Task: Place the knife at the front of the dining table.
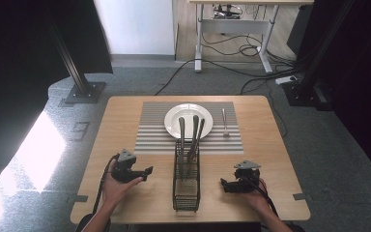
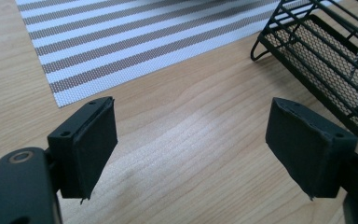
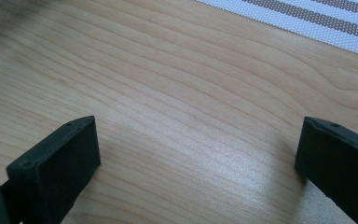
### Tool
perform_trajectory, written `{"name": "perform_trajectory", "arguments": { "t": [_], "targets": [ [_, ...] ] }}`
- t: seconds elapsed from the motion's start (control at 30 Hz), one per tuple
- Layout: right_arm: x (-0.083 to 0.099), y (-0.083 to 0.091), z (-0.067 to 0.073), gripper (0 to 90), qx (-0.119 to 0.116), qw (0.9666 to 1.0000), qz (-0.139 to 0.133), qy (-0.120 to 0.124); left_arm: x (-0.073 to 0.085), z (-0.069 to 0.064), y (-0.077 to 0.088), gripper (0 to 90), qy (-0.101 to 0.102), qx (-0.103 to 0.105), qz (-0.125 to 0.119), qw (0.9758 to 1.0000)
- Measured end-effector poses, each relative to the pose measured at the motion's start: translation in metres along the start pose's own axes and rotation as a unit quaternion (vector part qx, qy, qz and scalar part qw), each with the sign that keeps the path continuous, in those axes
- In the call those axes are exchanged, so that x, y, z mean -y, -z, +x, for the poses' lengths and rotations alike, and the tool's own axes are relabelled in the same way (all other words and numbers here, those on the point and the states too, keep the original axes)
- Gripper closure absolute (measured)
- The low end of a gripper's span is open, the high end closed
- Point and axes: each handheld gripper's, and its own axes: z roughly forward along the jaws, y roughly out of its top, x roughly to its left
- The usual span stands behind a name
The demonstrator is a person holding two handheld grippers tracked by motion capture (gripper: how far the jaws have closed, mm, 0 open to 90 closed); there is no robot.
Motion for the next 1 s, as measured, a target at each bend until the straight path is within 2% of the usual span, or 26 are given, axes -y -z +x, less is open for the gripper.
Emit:
{"name": "perform_trajectory", "arguments": {
  "t": [0.63, 0.67, 0.7, 0.83, 0.87, 0.97, 1.0],
  "targets": [
    [0.001, 0.001, -0.001, 0.0, 0.000, 1.0000, -0.001, 0.000, -0.001, 0.003, 0.007, 17.5, 0.013, 0.002, -0.015, 0.9998],
    [0.001, 0.000, -0.001, 0.0, -0.001, 1.0000, -0.002, 0.001, -0.002, 0.003, 0.008, 17.7, 0.006, -0.007, -0.017, 0.9998],
    [0.001, 0.000, -0.001, 0.0, -0.001, 1.0000, -0.002, 0.001, -0.002, 0.003, 0.008, 17.9, 0.006, -0.007, -0.017, 0.9998],
    [0.001, 0.000, -0.001, 0.0, -0.001, 1.0000, -0.002, 0.001, -0.004, 0.004, 0.013, 18.0, 0.009, -0.008, -0.027, 0.9996],
    [0.001, 0.000, -0.001, 0.0, -0.001, 1.0000, -0.002, 0.001, -0.006, 0.005, 0.015, 18.2, 0.017, -0.001, -0.036, 0.9992],
    [0.001, 0.000, -0.001, 0.0, -0.001, 1.0000, -0.003, 0.000, -0.009, 0.005, 0.018, 18.8, 0.017, 0.000, -0.042, 0.9990],
    [0.001, 0.000, -0.001, 0.0, -0.001, 1.0000, -0.003, 0.000, -0.014, 0.003, 0.022, 19.7, 0.014, -0.004, -0.057, 0.9982]
  ]
}}
